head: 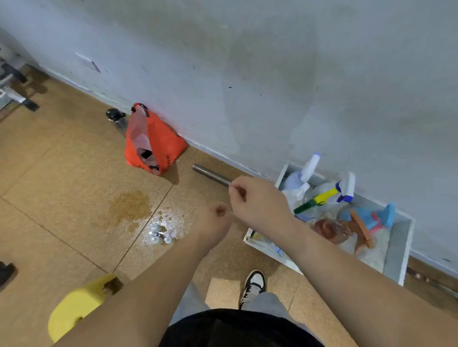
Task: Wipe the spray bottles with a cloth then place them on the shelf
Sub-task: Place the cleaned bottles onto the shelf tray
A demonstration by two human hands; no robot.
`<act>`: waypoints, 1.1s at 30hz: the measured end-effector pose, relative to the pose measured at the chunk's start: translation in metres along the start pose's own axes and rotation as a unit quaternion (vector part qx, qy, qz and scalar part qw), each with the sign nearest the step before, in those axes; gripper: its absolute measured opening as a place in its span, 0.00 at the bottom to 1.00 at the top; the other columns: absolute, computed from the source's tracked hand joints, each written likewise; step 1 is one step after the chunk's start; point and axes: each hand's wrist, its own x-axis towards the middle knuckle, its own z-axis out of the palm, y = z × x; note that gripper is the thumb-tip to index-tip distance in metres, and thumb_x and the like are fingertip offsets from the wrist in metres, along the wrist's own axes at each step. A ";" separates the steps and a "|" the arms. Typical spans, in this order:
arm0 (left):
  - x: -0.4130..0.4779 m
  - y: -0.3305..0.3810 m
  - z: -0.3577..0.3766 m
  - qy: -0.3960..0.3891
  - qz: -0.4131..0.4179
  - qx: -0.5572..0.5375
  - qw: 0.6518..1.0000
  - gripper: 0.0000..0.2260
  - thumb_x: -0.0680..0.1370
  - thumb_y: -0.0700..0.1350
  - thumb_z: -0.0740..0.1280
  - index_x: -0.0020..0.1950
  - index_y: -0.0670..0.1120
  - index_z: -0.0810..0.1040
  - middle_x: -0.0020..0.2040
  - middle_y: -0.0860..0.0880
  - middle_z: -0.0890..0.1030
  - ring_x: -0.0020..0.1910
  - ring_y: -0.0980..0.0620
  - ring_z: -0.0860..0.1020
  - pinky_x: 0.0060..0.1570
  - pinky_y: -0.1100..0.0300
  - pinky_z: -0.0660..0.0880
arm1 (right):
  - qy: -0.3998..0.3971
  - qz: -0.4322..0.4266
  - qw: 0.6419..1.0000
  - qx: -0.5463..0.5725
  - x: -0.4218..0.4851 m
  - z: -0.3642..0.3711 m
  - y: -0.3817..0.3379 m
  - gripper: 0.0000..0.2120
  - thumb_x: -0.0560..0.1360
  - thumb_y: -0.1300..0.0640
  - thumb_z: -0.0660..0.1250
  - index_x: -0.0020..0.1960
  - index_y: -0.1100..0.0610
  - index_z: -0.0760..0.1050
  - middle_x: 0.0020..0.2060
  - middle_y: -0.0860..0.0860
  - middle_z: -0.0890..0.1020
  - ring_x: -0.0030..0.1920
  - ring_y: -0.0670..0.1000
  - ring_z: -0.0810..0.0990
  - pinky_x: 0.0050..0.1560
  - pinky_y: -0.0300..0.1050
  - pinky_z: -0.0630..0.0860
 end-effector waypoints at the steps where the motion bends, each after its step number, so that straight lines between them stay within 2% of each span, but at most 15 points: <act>1: 0.001 -0.013 -0.014 0.009 -0.016 -0.008 1.000 0.03 0.76 0.41 0.65 0.43 0.44 0.78 0.37 0.47 0.76 0.36 0.49 0.73 0.37 0.53 0.72 | -0.029 -0.009 1.000 0.005 0.007 0.012 -0.011 0.10 0.80 0.51 0.60 0.44 0.48 0.78 0.38 0.44 0.82 0.41 0.46 0.78 0.43 0.47 0.78; 4: 0.010 -0.058 -0.059 0.026 -0.061 -0.025 0.998 0.06 0.78 0.43 0.66 0.47 0.40 0.79 0.39 0.46 0.77 0.38 0.49 0.75 0.38 0.54 0.72 | -0.116 -0.019 0.993 0.009 0.035 0.056 -0.043 0.10 0.80 0.51 0.61 0.44 0.49 0.79 0.38 0.45 0.82 0.38 0.46 0.79 0.42 0.50 0.80; 6: 0.018 -0.093 -0.088 0.024 -0.090 -0.036 0.995 0.06 0.78 0.43 0.67 0.50 0.40 0.79 0.41 0.45 0.78 0.39 0.48 0.75 0.39 0.55 0.72 | -0.162 -0.017 0.987 0.002 0.055 0.091 -0.065 0.11 0.81 0.51 0.61 0.45 0.53 0.80 0.39 0.48 0.82 0.41 0.51 0.80 0.45 0.54 0.81; 8: 0.030 -0.129 -0.116 0.022 -0.116 -0.028 0.993 0.05 0.78 0.43 0.66 0.48 0.42 0.78 0.40 0.45 0.77 0.38 0.47 0.74 0.39 0.55 0.71 | -0.201 -0.002 0.979 0.002 0.074 0.132 -0.084 0.12 0.82 0.52 0.62 0.46 0.56 0.80 0.40 0.52 0.83 0.43 0.54 0.81 0.48 0.56 0.80; 11: 0.062 -0.190 -0.150 0.019 -0.134 -0.013 0.991 0.05 0.78 0.44 0.65 0.43 0.46 0.75 0.39 0.46 0.76 0.37 0.46 0.73 0.39 0.54 0.70 | -0.243 0.026 0.970 0.015 0.105 0.203 -0.096 0.11 0.82 0.51 0.62 0.50 0.54 0.82 0.45 0.51 0.84 0.47 0.53 0.82 0.53 0.54 0.80; 16: 0.148 -0.301 -0.165 0.017 -0.153 0.038 0.987 0.11 0.82 0.45 0.63 0.40 0.47 0.71 0.36 0.46 0.72 0.35 0.47 0.70 0.38 0.54 0.66 | -0.256 0.090 0.960 0.069 0.148 0.329 -0.056 0.11 0.83 0.54 0.63 0.53 0.58 0.82 0.49 0.56 0.85 0.53 0.56 0.83 0.55 0.50 0.78; 18: 0.194 -0.348 -0.156 0.027 -0.175 0.023 0.984 0.10 0.81 0.44 0.63 0.40 0.48 0.71 0.36 0.46 0.72 0.34 0.47 0.70 0.37 0.55 0.66 | -0.259 0.119 0.955 0.081 0.162 0.385 -0.021 0.10 0.83 0.54 0.63 0.51 0.56 0.82 0.49 0.56 0.85 0.52 0.57 0.83 0.55 0.49 0.78; 20: 0.243 -0.395 -0.143 0.065 -0.191 0.031 0.979 0.05 0.81 0.45 0.62 0.44 0.49 0.73 0.39 0.47 0.77 0.35 0.47 0.75 0.36 0.57 0.70 | -0.265 0.131 0.951 0.089 0.178 0.443 0.020 0.08 0.82 0.53 0.63 0.48 0.51 0.80 0.45 0.52 0.84 0.48 0.57 0.82 0.53 0.48 0.78; 21: 0.272 -0.419 -0.135 0.089 -0.193 0.039 0.976 0.05 0.80 0.48 0.62 0.51 0.50 0.76 0.45 0.46 0.80 0.39 0.45 0.80 0.39 0.56 0.76 | -0.262 0.128 0.952 0.090 0.190 0.473 0.041 0.07 0.82 0.52 0.63 0.49 0.49 0.79 0.45 0.51 0.84 0.48 0.55 0.82 0.54 0.48 0.79; 22: 0.301 -0.445 -0.126 0.109 -0.198 0.058 0.972 0.13 0.79 0.51 0.62 0.61 0.49 0.77 0.54 0.44 0.81 0.46 0.42 0.82 0.44 0.53 0.79 | -0.259 0.121 0.954 0.088 0.202 0.502 0.062 0.06 0.82 0.52 0.63 0.52 0.46 0.79 0.47 0.50 0.84 0.50 0.54 0.82 0.56 0.49 0.80; 24: 0.353 -0.490 -0.109 0.132 -0.216 0.110 0.961 0.25 0.82 0.53 0.62 0.78 0.48 0.67 0.75 0.41 0.69 0.61 0.38 0.79 0.51 0.52 0.76 | -0.257 0.114 0.956 0.084 0.221 0.557 0.099 0.10 0.83 0.52 0.62 0.61 0.47 0.79 0.53 0.49 0.84 0.55 0.53 0.82 0.60 0.48 0.79; 26: 0.396 -0.529 -0.092 0.158 -0.204 0.159 0.953 0.30 0.83 0.54 0.62 0.83 0.49 0.57 0.83 0.42 0.53 0.71 0.36 0.73 0.56 0.48 0.75 | -0.254 0.106 0.959 0.070 0.238 0.608 0.132 0.16 0.83 0.53 0.62 0.68 0.51 0.78 0.59 0.50 0.83 0.60 0.52 0.81 0.64 0.46 0.76; 29: 0.449 -0.571 -0.078 0.176 -0.175 0.239 0.939 0.34 0.84 0.57 0.61 0.85 0.56 0.46 0.85 0.45 0.41 0.78 0.34 0.63 0.64 0.41 0.77 | -0.263 0.065 0.962 0.027 0.262 0.674 0.168 0.21 0.81 0.53 0.62 0.74 0.48 0.73 0.68 0.50 0.76 0.66 0.54 0.77 0.69 0.54 0.75; 31: 0.476 -0.591 -0.072 0.175 -0.164 0.284 0.928 0.36 0.84 0.58 0.61 0.84 0.59 0.41 0.85 0.47 0.38 0.79 0.35 0.61 0.59 0.40 0.80 | -0.285 0.041 0.957 0.012 0.275 0.706 0.179 0.24 0.82 0.53 0.63 0.78 0.46 0.68 0.72 0.50 0.71 0.69 0.56 0.74 0.70 0.57 0.73; 33: 0.500 -0.607 -0.066 0.167 -0.151 0.326 0.918 0.37 0.83 0.58 0.63 0.83 0.62 0.40 0.85 0.46 0.39 0.76 0.35 0.65 0.51 0.40 0.82 | -0.306 0.022 0.952 0.000 0.285 0.735 0.188 0.28 0.82 0.53 0.64 0.81 0.45 0.63 0.76 0.49 0.66 0.71 0.57 0.73 0.69 0.56 0.73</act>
